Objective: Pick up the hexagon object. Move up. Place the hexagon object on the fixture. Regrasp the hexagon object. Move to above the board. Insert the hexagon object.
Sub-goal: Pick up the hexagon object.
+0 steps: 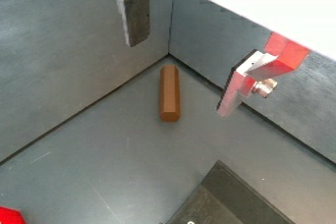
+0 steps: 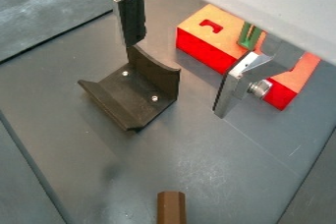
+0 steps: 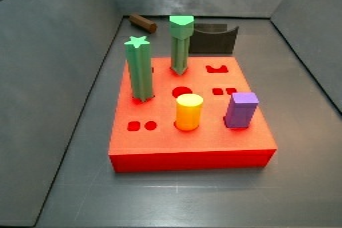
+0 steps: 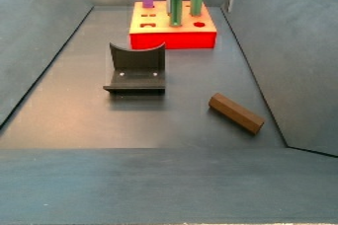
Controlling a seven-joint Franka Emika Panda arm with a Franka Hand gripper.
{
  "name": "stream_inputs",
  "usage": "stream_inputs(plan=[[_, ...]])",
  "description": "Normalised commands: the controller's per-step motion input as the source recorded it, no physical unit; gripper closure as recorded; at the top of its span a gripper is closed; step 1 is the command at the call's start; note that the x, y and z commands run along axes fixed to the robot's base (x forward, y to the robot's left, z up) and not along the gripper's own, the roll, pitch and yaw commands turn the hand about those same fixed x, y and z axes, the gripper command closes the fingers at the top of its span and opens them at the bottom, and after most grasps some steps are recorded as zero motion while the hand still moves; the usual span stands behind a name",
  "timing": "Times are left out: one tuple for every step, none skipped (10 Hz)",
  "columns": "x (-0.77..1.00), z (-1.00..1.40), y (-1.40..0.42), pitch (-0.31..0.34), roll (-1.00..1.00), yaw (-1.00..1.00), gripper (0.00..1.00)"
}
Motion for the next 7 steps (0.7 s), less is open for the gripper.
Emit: stream_inputs(plan=[[-0.06, -0.22, 0.16, -0.059, 0.03, 0.46, 0.0], [-0.23, -0.67, 0.29, -0.154, 0.08, 0.83, 0.0], [-0.26, -0.82, 0.27, -0.196, 0.12, 0.81, 0.0], [-0.23, -0.86, 0.22, -0.176, 0.14, 0.82, 0.0], [-0.19, -0.79, 0.19, -0.123, 0.21, 0.77, 0.0], [-0.35, -0.85, 0.23, -0.166, 0.18, 0.71, 0.0], [-0.09, -0.98, 0.37, -0.136, 0.11, 0.68, 0.0]])
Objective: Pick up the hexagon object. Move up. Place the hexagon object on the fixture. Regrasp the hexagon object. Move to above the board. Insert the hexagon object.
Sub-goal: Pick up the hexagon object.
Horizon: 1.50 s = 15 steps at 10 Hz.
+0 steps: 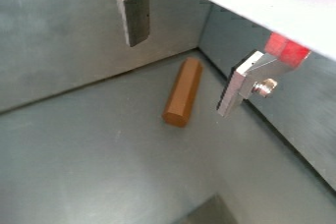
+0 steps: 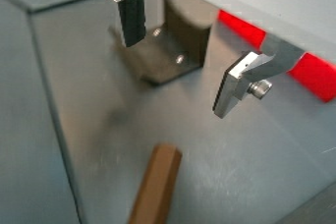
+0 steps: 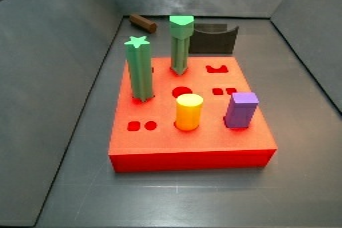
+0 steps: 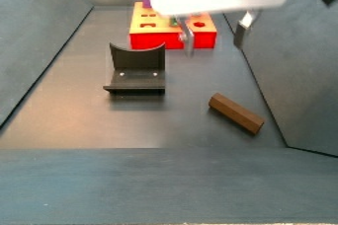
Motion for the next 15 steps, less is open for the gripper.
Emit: stream_inputs(plan=[[0.0, -1.0, 0.36, -0.114, 0.04, 0.67, 0.0], [-0.13, -1.0, 0.25, -0.129, 0.05, 0.43, 0.0], [-0.11, -1.0, 0.29, -0.13, 0.04, 0.45, 0.0], [-0.13, -1.0, 0.21, -0.103, 0.04, 0.4, 0.0], [-0.12, -1.0, 0.11, -0.087, 0.04, 0.31, 0.0], [-0.13, -1.0, 0.16, -0.091, 0.03, 0.37, 0.0], [-0.15, -1.0, 0.15, -0.086, 0.03, 0.36, 0.0], [-0.14, -1.0, 0.13, -0.083, 0.03, 0.34, 0.0], [-0.1, -1.0, 0.18, -0.106, 0.01, 0.4, 0.0], [-0.09, -1.0, 0.11, -0.097, 0.01, 0.33, 0.0], [-0.08, -1.0, 0.11, -0.099, 0.02, 0.32, 0.0], [-0.09, -1.0, 0.08, -0.091, 0.02, 0.29, 0.0], [-0.05, -1.0, 0.0, -0.083, 0.03, 0.17, 0.0], [-0.09, -0.37, -0.17, -0.229, 0.13, 0.05, 0.0], [-0.01, 0.0, 0.0, -0.016, 0.0, 0.0, 0.0]])
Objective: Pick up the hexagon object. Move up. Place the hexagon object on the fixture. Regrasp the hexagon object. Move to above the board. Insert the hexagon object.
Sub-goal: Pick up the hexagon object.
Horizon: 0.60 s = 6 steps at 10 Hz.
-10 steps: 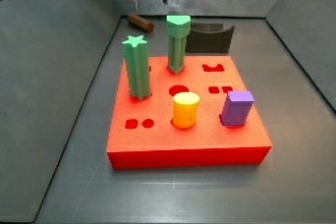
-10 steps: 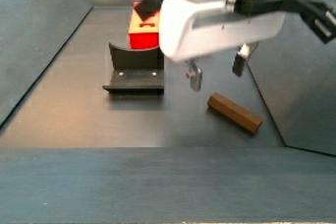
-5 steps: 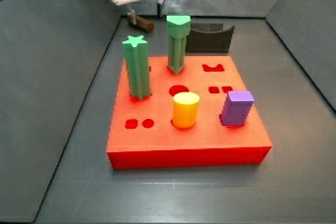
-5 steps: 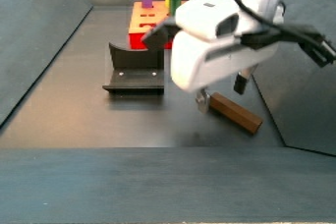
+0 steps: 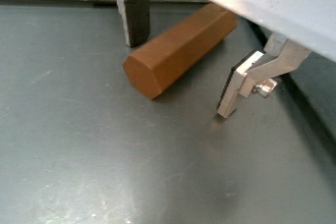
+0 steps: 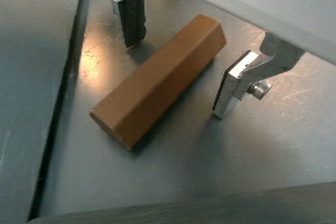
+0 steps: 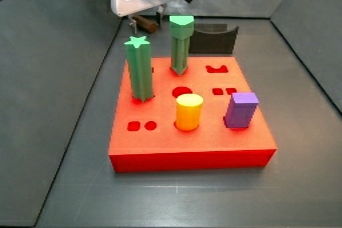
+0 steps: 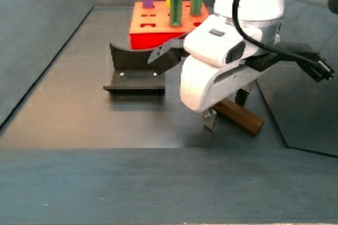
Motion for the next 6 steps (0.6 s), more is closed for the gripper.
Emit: stream_inputs(plan=[[-0.09, 0.0, 0.0, 0.0, 0.02, 0.0, 0.0], [-0.03, -0.01, 0.0, 0.0, 0.07, 0.0, 0.0], [0.0, 0.0, 0.0, 0.0, 0.0, 0.0, 1.0], [0.0, 0.0, 0.0, 0.0, 0.0, 0.0, 1.0], [0.0, 0.0, 0.0, 0.0, 0.0, 0.0, 1.0], [0.0, 0.0, 0.0, 0.0, 0.0, 0.0, 1.0]])
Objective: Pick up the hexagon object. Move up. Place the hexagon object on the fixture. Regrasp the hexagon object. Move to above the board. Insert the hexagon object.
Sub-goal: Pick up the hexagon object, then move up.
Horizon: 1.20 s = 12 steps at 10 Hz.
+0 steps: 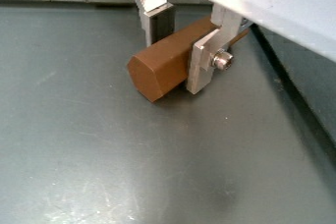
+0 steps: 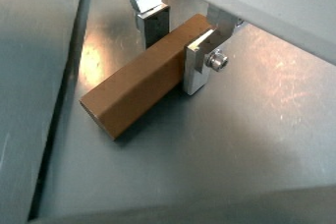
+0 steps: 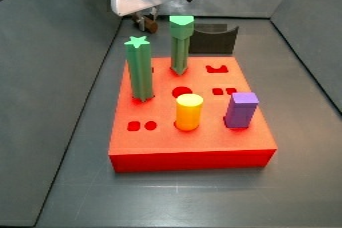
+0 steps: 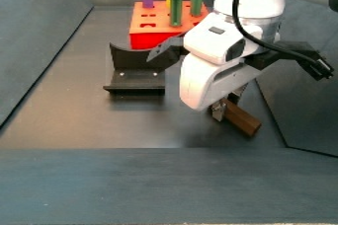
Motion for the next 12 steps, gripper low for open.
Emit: stream_inputs(plan=[[0.0, 0.0, 0.0, 0.0, 0.0, 0.0, 1.0], [0.0, 0.0, 0.0, 0.0, 0.0, 0.0, 1.0], [0.0, 0.0, 0.0, 0.0, 0.0, 0.0, 1.0], [0.0, 0.0, 0.0, 0.0, 0.0, 0.0, 1.0], [0.0, 0.0, 0.0, 0.0, 0.0, 0.0, 1.0], [0.0, 0.0, 0.0, 0.0, 0.0, 0.0, 1.0], [0.0, 0.0, 0.0, 0.0, 0.0, 0.0, 1.0], [0.0, 0.83, 0.0, 0.0, 0.0, 0.0, 1.0], [0.0, 0.87, 0.05, -0.032, 0.02, 0.03, 1.0], [-0.05, 0.74, 0.04, -0.007, 0.03, 0.02, 1.0], [-0.05, 0.65, 0.02, 0.001, 0.05, 0.01, 1.0], [-0.04, 0.48, 0.01, 0.033, 0.07, -0.01, 1.0]])
